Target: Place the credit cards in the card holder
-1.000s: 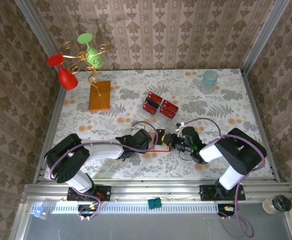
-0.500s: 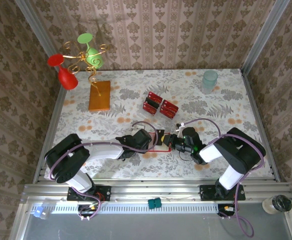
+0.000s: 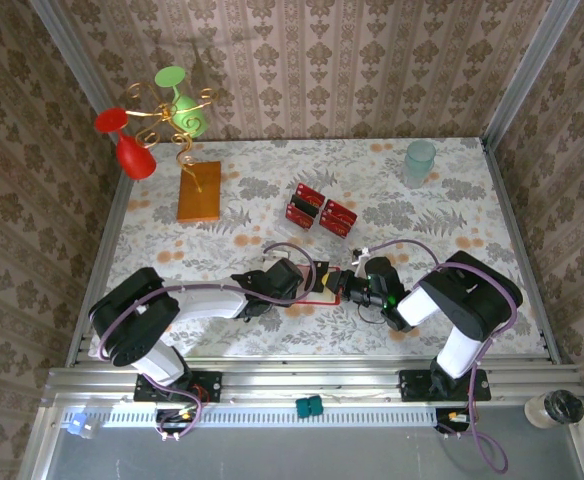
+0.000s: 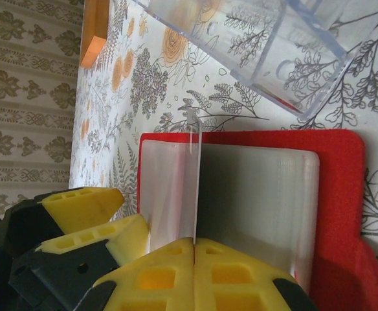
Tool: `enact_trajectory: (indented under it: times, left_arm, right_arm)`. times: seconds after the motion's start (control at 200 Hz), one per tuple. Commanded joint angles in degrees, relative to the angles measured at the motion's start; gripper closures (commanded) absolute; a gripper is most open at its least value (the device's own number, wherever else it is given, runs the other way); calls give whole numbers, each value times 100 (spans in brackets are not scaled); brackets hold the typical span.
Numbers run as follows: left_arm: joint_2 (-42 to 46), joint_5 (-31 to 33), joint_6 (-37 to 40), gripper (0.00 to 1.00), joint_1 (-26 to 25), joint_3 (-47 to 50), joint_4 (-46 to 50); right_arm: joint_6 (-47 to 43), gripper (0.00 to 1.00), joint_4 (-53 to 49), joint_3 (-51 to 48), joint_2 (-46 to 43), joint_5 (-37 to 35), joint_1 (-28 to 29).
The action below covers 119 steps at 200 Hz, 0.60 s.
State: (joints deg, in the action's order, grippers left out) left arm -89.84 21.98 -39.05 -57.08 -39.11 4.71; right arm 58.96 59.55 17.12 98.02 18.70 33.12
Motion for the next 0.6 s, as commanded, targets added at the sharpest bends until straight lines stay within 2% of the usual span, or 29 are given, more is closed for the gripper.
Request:
enact_trajectory:
  times: [0.0, 0.245, 0.59]
  left_arm:
    - [58, 16, -47, 33, -63, 121, 484]
    - [379, 46, 45, 31, -59, 29, 588]
    - [145, -79, 109, 30, -68, -27, 493]
  right_arm:
    - [5, 100, -38, -103, 78, 192, 63]
    - [-56, 100, -159, -130, -25, 134, 67]
    - [-82, 100, -221, -74, -132, 99, 63]
